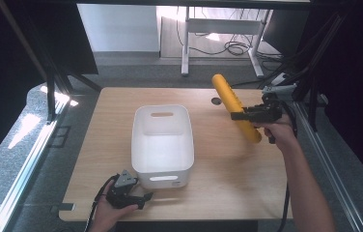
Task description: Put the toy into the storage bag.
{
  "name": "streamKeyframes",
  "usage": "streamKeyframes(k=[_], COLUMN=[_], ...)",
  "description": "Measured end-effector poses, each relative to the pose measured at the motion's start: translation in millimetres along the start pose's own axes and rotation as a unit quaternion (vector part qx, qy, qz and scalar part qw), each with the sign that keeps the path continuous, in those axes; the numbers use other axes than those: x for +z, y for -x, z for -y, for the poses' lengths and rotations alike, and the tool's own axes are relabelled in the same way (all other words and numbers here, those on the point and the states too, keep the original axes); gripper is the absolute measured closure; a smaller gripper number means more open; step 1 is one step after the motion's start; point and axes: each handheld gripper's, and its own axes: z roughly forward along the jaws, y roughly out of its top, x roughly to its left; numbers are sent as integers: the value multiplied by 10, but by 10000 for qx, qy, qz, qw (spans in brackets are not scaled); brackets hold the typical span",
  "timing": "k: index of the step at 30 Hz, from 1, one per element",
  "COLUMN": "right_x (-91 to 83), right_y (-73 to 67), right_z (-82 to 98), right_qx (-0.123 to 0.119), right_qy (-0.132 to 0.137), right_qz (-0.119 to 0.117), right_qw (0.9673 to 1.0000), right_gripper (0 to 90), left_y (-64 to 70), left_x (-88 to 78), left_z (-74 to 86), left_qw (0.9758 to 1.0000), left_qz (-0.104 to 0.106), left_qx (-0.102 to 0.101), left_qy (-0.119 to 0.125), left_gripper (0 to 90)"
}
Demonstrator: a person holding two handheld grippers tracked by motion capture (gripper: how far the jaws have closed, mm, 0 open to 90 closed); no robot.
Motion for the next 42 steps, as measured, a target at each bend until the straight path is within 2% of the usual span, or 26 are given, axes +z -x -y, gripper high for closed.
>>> streamKeyframes(k=[10,13,25,32,42], right_x=[-31,-20,31,20,-1], right_y=[-144,-193,-331,-399,-546], right_z=[10,29,55,17,-46], right_qx=[-95,-125,-255,-344,-517], right_qy=[204,299,383,509,673], right_qz=[-103,-200,-291,-267,-377], right_qw=[9997,9993,9985,9978,9957], right_gripper=[523,523,523,522,522], left_y=[8,9,19,16,20], left_x=[-3,-7,-1,-2,-3], left_z=[-3,-5,-4,-6,-6], left_qw=[10000,10000,10000,10000,10000], left_qz=[-19,-15,-29,-27,-40], left_qx=[1,-2,-29,-28,-24], left_qy=[10,20,45,41,37], left_gripper=[204,204,204,204,204])
